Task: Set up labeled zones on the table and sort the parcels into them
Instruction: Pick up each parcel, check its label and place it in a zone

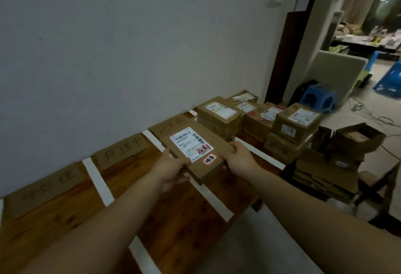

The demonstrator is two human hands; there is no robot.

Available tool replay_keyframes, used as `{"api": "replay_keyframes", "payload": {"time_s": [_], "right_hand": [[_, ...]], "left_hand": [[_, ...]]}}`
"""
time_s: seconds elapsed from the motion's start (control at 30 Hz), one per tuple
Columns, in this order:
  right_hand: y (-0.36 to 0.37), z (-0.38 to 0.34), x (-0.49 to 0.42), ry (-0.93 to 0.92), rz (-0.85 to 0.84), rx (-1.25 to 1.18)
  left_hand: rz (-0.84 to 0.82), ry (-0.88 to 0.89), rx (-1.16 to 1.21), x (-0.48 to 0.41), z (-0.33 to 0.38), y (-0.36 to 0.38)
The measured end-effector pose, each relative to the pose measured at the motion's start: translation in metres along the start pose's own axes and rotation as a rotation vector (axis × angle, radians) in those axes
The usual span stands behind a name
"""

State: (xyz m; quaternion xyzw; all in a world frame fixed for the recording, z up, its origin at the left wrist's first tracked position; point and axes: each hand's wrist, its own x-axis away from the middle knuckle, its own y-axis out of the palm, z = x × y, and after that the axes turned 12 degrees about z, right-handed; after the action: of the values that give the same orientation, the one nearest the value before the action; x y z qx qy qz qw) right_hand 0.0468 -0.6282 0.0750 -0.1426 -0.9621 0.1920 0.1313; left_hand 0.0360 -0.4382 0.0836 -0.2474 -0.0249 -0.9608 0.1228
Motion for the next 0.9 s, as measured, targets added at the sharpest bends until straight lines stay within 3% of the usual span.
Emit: {"api": "replay_keyframes", "payload": {"time_s": [0.17, 0.27, 0.53, 0.7, 0.9], "right_hand": [[-0.014, 0.004, -0.060, -0.233, -0.193, 0.276], [-0.017, 0.009, -0.087, -0.464, -0.305, 0.526], [0.010, 0.010, -0.158, -0.853, -0.316, 0.948], [0.031, 0.021, -0.199, -1.003, -0.390, 1.143], [0.040, 0.024, -0.222, -1.149, -0.383, 1.257]], "left_hand": [[0.132, 0.036, 0.070, -0.029, 0.001, 0.057], [0.237, 0.082, 0.030, -0.048, 0.005, 0.076], [0.328, 0.067, -0.057, -0.113, 0.003, 0.089], [0.296, 0.072, -0.125, -0.149, -0.004, 0.099], [0.409, 0.145, -0.275, -0.165, -0.003, 0.117]]}}
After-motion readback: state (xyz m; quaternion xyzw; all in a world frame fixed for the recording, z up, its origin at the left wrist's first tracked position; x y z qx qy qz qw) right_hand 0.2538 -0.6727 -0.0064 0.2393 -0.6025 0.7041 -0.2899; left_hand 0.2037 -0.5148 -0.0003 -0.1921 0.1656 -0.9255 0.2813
